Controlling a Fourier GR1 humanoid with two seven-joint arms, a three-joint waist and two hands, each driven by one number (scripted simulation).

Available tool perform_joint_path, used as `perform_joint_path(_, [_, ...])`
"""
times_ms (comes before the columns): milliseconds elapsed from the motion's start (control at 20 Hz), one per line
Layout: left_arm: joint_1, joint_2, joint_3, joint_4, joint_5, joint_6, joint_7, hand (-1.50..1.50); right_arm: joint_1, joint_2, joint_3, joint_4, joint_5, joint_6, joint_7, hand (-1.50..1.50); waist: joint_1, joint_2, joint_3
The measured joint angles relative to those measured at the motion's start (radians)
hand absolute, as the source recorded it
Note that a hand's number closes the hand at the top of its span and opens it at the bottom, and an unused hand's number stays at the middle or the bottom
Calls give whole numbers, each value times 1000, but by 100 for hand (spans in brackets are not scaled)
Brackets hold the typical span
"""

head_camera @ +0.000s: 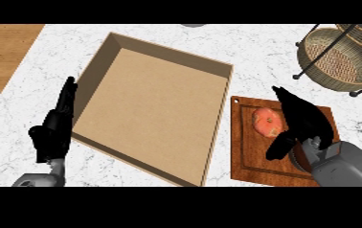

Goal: Pick the squash from the cutting board and place it in the tiered basket

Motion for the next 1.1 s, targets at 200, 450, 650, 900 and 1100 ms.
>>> perform_joint_path(200, [0,-7,6,1,-12,3,5,0,-14,13,2,38,-6,15,-6,-150,-5,0,1])
perform_joint_path(450, [3,-11,14,-3,-14,-8,12,0,-13,49,16,83,-11,25,-4,-150,-8,-1,1])
perform_joint_path(650, [10,-15,19,-10,-16,-17,12,0,-16,66,9,121,-25,34,-10,-150,-8,-1,1])
perform_joint_path(900, [21,-16,23,-22,-27,-23,19,0,-4,81,9,162,-23,38,-26,-150,-12,-2,1])
perform_joint_path(1100, [16,-24,29,-18,-35,-23,23,0,-6,92,3,199,-10,34,-47,150,-14,-1,1])
